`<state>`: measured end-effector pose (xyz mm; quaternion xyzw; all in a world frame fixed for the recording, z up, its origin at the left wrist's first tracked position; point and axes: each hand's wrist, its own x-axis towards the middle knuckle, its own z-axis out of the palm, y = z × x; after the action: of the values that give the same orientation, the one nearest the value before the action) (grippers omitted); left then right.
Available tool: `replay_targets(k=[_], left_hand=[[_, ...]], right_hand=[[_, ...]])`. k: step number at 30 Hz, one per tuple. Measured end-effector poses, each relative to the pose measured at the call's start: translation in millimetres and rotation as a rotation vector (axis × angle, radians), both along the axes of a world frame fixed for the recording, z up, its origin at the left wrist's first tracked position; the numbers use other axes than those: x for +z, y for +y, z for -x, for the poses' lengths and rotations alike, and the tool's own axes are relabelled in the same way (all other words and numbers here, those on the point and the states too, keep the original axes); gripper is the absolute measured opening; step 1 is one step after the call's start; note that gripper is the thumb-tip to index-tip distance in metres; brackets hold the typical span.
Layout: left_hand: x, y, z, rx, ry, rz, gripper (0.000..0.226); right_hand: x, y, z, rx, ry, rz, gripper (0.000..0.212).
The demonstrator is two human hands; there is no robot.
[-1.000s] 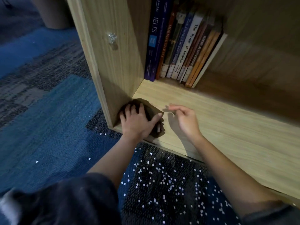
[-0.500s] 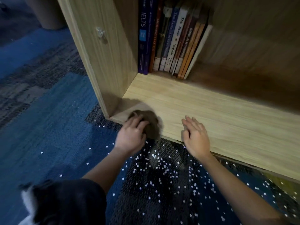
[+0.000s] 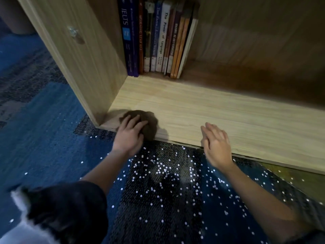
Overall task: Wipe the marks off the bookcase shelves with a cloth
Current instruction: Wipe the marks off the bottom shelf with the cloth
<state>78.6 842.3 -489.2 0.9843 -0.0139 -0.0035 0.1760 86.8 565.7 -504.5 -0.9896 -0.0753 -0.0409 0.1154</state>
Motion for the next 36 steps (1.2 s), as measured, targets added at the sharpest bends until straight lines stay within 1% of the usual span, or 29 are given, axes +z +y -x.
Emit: replay_targets(k=[2,3,4,6,7,8,10,11,12,13,14,17,19,21,23,25,26,27,28,29,30,31,32,34,35,36], left_hand=[[-1,-36,9,-0.133,-0.078,0.009,0.046],[4,-53,15,-0.215,-0.068,0.028,0.043],[11,-69,19,-0.299,-0.027,0.067,0.040],[23,-91,20,-0.431,0.102,0.152,0.036],[30,-94,17,-0.451,0.149,0.204,0.034],[35,-91,10,-0.416,0.149,0.270,0.032],[36,-68,-12,-0.217,0.039,0.390,0.032],[33,-54,-22,-0.112,-0.036,0.354,0.036],[28,-42,-30,-0.042,-0.085,0.258,0.040],[24,-38,-35,-0.017,-0.091,0.177,0.044],[19,-37,-38,-0.011,-0.058,0.126,0.046],[7,-72,-31,-0.112,0.054,0.038,0.047],[5,-99,-21,-0.242,0.051,0.039,0.047],[8,-118,-9,-0.395,0.097,0.093,0.046],[11,-127,-4,-0.481,0.183,0.192,0.042],[20,-123,-7,-0.439,0.316,0.425,0.037],[27,-117,-11,-0.370,0.351,0.556,0.035],[31,-107,-18,-0.298,0.330,0.599,0.034],[34,-97,-25,-0.255,0.256,0.509,0.036],[32,-88,-31,-0.229,0.190,0.357,0.038],[29,-82,-33,-0.231,0.153,0.215,0.039],[24,-80,-33,-0.231,0.135,0.148,0.036],[21,-84,-29,-0.229,0.131,0.137,0.030],[16,-96,-20,-0.244,0.105,0.150,0.023],[14,-101,-18,-0.266,0.092,0.159,0.022],[16,-106,-18,-0.284,0.093,0.168,0.022]], right_hand=[[-4,-2,4,0.002,-0.014,0.025,0.055],[-5,-3,4,0.006,-0.021,0.025,0.059],[-6,-3,4,0.013,-0.018,0.022,0.060],[-3,-5,2,0.025,0.003,-0.015,0.051],[-2,-7,1,0.033,0.010,-0.036,0.046],[-1,-10,2,0.028,0.006,-0.052,0.046],[1,-16,6,-0.021,-0.047,-0.058,0.052],[1,-18,8,-0.048,-0.073,-0.049,0.056],[1,-21,11,-0.072,-0.071,-0.029,0.059],[-1,-27,15,-0.092,-0.060,-0.005,0.059],[-4,-28,17,-0.100,-0.046,0.011,0.059],[-9,-31,21,-0.139,-0.011,-0.005,0.062],[-7,-30,19,-0.149,-0.049,-0.078,0.053],[1,-31,14,-0.186,-0.058,-0.201,0.038],[13,-33,6,-0.229,-0.024,-0.362,0.031],[23,-31,0,-0.246,0.042,-0.475,0.028],[27,-29,-1,-0.240,0.091,-0.530,0.027],[29,-24,-1,-0.219,0.159,-0.572,0.028],[30,-20,-1,-0.191,0.229,-0.562,0.034],[30,-15,0,-0.160,0.280,-0.502,0.043],[27,-12,1,-0.138,0.295,-0.433,0.050],[24,-8,-1,-0.128,0.275,-0.401,0.050],[23,-6,0,-0.136,0.252,-0.410,0.044],[27,-2,0,-0.171,0.233,-0.498,0.019],[30,-3,-1,-0.190,0.264,-0.534,0.017],[35,-6,-2,-0.203,0.314,-0.549,0.022]])
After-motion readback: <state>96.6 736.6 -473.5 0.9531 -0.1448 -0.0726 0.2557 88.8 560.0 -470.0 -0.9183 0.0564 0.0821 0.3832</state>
